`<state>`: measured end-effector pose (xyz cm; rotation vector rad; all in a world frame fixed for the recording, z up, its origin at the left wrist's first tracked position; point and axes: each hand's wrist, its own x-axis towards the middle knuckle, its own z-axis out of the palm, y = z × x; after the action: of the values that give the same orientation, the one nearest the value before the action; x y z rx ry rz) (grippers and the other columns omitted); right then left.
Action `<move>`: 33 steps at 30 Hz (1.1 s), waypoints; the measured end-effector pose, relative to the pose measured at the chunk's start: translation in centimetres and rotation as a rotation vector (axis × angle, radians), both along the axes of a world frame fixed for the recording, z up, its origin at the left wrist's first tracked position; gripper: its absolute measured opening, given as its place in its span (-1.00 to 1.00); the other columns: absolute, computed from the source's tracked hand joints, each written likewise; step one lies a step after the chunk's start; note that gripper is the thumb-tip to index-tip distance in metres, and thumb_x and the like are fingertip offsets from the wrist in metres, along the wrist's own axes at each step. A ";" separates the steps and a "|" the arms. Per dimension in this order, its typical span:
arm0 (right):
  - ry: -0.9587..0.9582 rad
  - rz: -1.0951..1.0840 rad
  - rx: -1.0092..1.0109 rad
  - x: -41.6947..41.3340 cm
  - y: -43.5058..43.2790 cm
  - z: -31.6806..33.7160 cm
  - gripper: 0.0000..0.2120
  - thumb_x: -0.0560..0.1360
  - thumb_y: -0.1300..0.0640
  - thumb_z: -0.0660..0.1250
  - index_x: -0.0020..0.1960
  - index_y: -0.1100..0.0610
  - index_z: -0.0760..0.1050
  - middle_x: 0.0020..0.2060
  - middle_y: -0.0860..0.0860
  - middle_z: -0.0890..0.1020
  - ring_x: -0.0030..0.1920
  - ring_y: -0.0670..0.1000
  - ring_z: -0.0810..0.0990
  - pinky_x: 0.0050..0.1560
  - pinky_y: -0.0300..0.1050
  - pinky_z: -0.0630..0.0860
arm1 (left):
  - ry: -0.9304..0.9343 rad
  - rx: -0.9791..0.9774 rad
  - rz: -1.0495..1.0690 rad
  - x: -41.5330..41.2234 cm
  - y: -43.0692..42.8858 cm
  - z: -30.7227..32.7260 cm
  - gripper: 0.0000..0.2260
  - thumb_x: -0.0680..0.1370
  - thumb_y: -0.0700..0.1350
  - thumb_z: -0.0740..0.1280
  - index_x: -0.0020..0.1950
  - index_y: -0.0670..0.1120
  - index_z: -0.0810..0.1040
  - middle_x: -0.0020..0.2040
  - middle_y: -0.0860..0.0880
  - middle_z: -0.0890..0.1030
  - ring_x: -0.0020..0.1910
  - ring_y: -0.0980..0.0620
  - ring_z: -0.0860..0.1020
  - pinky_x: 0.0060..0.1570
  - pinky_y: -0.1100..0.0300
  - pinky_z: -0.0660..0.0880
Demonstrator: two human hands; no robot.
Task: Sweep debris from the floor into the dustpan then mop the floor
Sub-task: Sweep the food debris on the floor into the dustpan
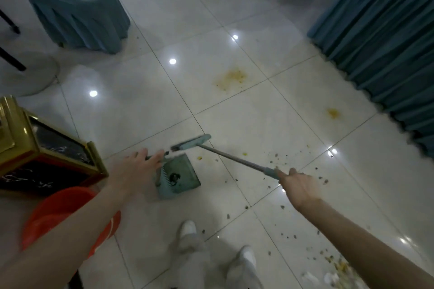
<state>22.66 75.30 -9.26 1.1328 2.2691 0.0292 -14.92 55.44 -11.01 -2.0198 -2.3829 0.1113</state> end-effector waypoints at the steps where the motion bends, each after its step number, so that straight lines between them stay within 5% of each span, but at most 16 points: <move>1: -0.001 -0.045 -0.005 -2.0 -0.9 -1.2 -0.52 0.59 0.16 0.22 0.47 -0.05 0.19 -0.01 0.05 0.51 -0.17 0.07 0.60 -0.34 -0.09 0.40 | -0.014 0.001 0.008 -0.3 0.3 -0.4 -0.58 0.47 -0.06 0.40 0.26 -0.03 0.33 -0.22 -0.20 0.52 -0.40 -0.20 0.55 -0.51 0.07 0.44; 5: 0.019 -0.204 -0.113 -9.1 -3.7 -5.4 -0.47 0.52 0.25 0.27 0.44 0.06 0.22 0.10 0.11 0.48 0.01 0.10 0.59 -0.23 -0.09 0.38 | -0.014 -0.004 -0.009 -2.0 0.5 -1.6 -0.44 0.33 -0.16 0.53 0.26 -0.08 0.39 -0.25 -0.18 0.48 -0.44 -0.17 0.51 -0.52 0.18 0.26; 8: 0.058 -0.326 -0.317 -13.0 -4.9 -8.1 -0.46 0.53 0.28 0.20 0.47 0.06 0.18 0.13 0.13 0.47 0.10 0.13 0.56 -0.14 -0.09 0.42 | 0.055 -0.090 -0.068 -3.2 -0.8 -3.0 -0.57 0.49 -0.14 0.38 0.34 -0.04 0.38 -0.10 -0.14 0.53 -0.30 -0.11 0.53 -0.50 0.12 0.38; 12: 0.243 -0.507 -0.557 -14.9 -5.6 -10.6 -0.55 0.54 0.33 0.04 0.41 0.10 0.25 -0.22 0.10 0.45 -0.31 0.12 0.57 -0.50 -0.09 0.51 | 0.119 -0.009 -0.111 -3.9 -4.0 -3.6 -0.72 0.60 -0.14 0.22 0.31 -0.06 0.43 -0.15 -0.12 0.56 -0.39 -0.07 0.50 -0.53 0.08 0.45; 15: 0.319 -0.574 -0.556 -13.8 -6.6 -11.7 -0.65 0.59 0.25 0.01 0.34 0.10 0.30 -0.22 0.11 0.46 -0.39 0.09 0.50 -0.54 -0.13 0.46 | 0.097 -0.042 -0.129 -3.9 -6.7 -3.8 -0.57 0.52 -0.27 0.32 0.37 -0.06 0.36 -0.14 -0.14 0.52 -0.39 -0.08 0.49 -0.55 0.10 0.41; 19: 0.287 -0.534 -0.563 -9.3 -9.6 -12.4 -0.64 0.56 0.25 0.00 0.31 0.04 0.29 -0.12 0.14 0.54 -0.27 0.12 0.54 -0.22 0.03 0.61 | 0.089 -0.174 0.002 -1.9 -9.6 -2.6 -0.24 0.23 -0.29 0.58 0.37 -0.06 0.35 -0.13 -0.14 0.49 -0.41 -0.06 0.50 -0.58 0.19 0.32; 23: 0.195 -0.402 -0.482 -1.7 -12.5 -12.6 -0.64 0.58 0.24 0.02 0.32 -0.04 0.27 -0.25 0.05 0.46 -0.34 0.03 0.49 -0.36 -0.05 0.53 | 0.058 -0.100 0.058 2.4 -12.0 -1.0 -0.28 0.25 -0.23 0.60 0.33 -0.12 0.34 -0.27 -0.11 0.40 -0.50 -0.10 0.45 -0.60 0.22 0.18; 27: 0.114 -0.315 -0.434 7.8 -13.9 -11.9 -0.68 0.63 0.14 0.03 0.35 -0.08 0.26 -0.23 0.05 0.47 -0.23 0.06 0.54 -0.18 -0.04 0.59 | 0.059 -0.113 0.068 7.3 -15.1 0.3 -0.33 0.29 -0.23 0.58 0.33 -0.18 0.37 -0.29 -0.13 0.37 -0.53 -0.12 0.41 -0.61 0.26 0.14; 33: 0.016 -0.244 -0.379 21.2 -14.7 -9.0 -0.68 0.66 0.02 0.00 0.40 -0.12 0.24 -0.21 0.06 0.52 -0.19 0.07 0.59 -0.18 -0.06 0.57 | 0.040 -0.013 0.249 13.3 -18.7 2.1 -0.58 0.52 -0.06 0.37 0.34 -0.13 0.39 -0.21 -0.20 0.46 -0.42 -0.21 0.50 -0.60 0.11 0.35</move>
<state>43.85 60.63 -18.24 1.1898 2.0190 -0.4866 -1.61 36.73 -8.94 -1.6984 -2.6033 0.1690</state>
